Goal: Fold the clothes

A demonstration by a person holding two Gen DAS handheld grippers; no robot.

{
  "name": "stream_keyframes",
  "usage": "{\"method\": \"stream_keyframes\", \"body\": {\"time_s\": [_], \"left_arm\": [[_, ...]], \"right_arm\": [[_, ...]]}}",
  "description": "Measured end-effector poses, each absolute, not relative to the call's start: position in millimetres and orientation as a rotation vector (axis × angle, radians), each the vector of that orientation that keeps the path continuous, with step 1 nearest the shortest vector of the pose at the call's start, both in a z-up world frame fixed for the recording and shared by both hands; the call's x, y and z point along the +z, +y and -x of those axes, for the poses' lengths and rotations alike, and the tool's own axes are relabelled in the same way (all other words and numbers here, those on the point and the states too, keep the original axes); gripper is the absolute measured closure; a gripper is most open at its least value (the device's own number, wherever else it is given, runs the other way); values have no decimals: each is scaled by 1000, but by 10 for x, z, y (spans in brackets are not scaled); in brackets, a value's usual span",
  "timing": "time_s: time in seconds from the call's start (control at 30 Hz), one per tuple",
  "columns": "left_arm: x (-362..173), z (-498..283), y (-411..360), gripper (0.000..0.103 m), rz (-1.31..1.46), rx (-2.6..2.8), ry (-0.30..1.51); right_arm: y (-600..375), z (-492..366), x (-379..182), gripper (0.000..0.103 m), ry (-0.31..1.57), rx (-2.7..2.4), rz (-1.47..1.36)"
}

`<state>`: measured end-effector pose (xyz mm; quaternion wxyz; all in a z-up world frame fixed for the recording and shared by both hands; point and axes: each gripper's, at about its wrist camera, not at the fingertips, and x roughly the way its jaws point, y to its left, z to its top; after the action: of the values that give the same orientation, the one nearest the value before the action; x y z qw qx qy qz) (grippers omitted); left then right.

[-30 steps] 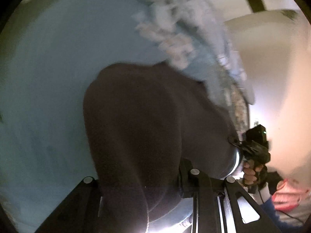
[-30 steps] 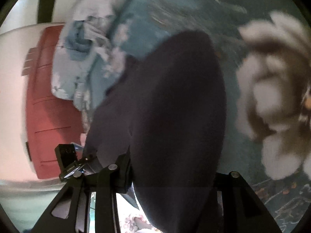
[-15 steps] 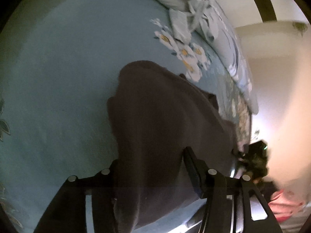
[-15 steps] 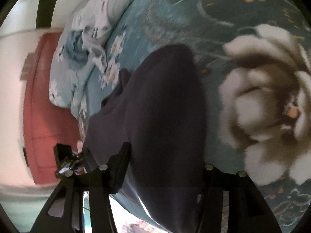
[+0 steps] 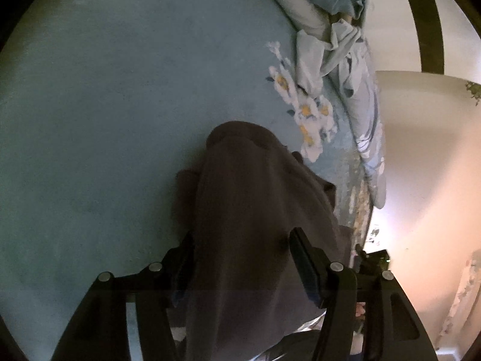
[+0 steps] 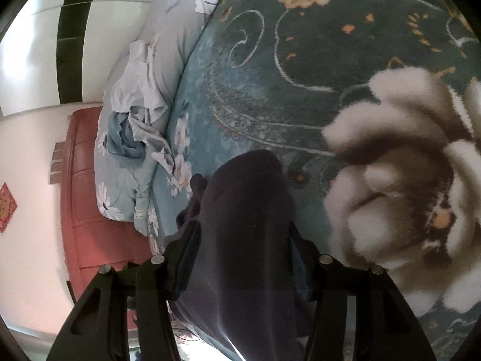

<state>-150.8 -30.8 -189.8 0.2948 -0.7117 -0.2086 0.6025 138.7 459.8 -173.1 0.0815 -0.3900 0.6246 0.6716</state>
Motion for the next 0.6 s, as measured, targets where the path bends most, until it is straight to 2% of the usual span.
{"method": "stream_keyframes", "body": {"time_s": [0.2, 0.37, 0.43, 0.6], "left_arm": [[-1836, 1526, -407, 37, 1880, 1679, -448], [-1857, 1676, -436, 36, 1846, 1647, -600], [-1898, 1710, -306, 36, 1853, 1626, -604], [-1839, 1689, -52, 38, 1841, 1691, -458]], "right_arm": [[4594, -1383, -1740, 47, 1858, 2012, 1178], [4560, -1354, -1787, 47, 1877, 1997, 1168], [4545, -1356, -1783, 48, 1878, 1993, 1165], [4579, -1418, -1742, 55, 1881, 1985, 1146]]}}
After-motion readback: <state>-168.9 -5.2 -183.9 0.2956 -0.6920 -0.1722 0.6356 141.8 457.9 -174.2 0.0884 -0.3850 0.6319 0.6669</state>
